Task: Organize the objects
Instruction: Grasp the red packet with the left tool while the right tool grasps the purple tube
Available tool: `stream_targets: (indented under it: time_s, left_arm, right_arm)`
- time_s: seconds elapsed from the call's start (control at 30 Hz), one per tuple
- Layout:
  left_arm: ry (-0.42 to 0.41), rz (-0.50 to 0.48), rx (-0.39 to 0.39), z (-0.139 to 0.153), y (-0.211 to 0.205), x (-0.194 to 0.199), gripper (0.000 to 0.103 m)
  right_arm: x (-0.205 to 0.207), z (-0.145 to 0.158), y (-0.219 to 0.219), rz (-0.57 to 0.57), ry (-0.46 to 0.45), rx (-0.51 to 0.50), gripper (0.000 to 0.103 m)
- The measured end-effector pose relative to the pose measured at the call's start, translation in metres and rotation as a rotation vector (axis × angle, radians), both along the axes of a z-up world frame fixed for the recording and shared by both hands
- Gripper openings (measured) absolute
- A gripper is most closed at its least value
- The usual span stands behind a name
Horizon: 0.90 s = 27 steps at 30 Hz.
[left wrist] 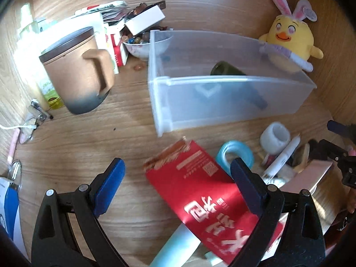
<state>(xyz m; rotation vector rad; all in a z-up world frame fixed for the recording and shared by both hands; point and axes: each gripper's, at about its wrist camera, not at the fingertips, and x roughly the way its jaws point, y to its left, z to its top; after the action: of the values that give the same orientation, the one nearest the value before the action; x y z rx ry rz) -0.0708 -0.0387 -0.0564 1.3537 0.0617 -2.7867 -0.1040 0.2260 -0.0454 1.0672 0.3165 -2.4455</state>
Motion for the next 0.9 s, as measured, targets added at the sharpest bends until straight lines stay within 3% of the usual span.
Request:
stream_targets:
  time_s: [0.3,0.47,0.57,0.63,0.67,0.8,0.83,0.9]
  left_arm:
    - [-0.021,0.008,-0.046,0.001,-0.017,0.019,0.097]
    - [-0.054,0.018,0.015,-0.006,-0.026,0.013,0.097]
    - [-0.059,0.023,0.044,-0.008,-0.028,0.008,0.097]
    - [-0.053,0.026,0.057,-0.009,-0.029,0.005,0.096]
    - [-0.049,0.029,0.063,-0.009,-0.029,0.004,0.094]
    - [-0.039,0.024,0.079,-0.009,-0.029,0.004,0.066]
    - [-0.036,0.02,0.076,-0.009,-0.029,0.005,0.058]
    - [-0.028,0.022,0.069,-0.008,-0.03,0.007,0.054]
  right_arm:
    - [0.003,-0.014,0.005,0.006,-0.032,0.007,0.07]
    - [0.002,-0.017,0.005,0.002,-0.032,0.007,0.067]
    - [0.001,-0.017,0.003,0.0,-0.028,0.013,0.06]
    - [-0.001,-0.018,0.003,0.004,-0.043,0.012,0.047]
    - [-0.002,-0.019,0.003,0.003,-0.052,0.009,0.044]
    - [-0.003,-0.02,0.005,-0.004,-0.064,-0.001,0.025]
    - [-0.003,-0.02,0.005,-0.004,-0.068,-0.006,0.024]
    - [-0.003,-0.019,0.007,-0.012,-0.072,-0.023,0.024]
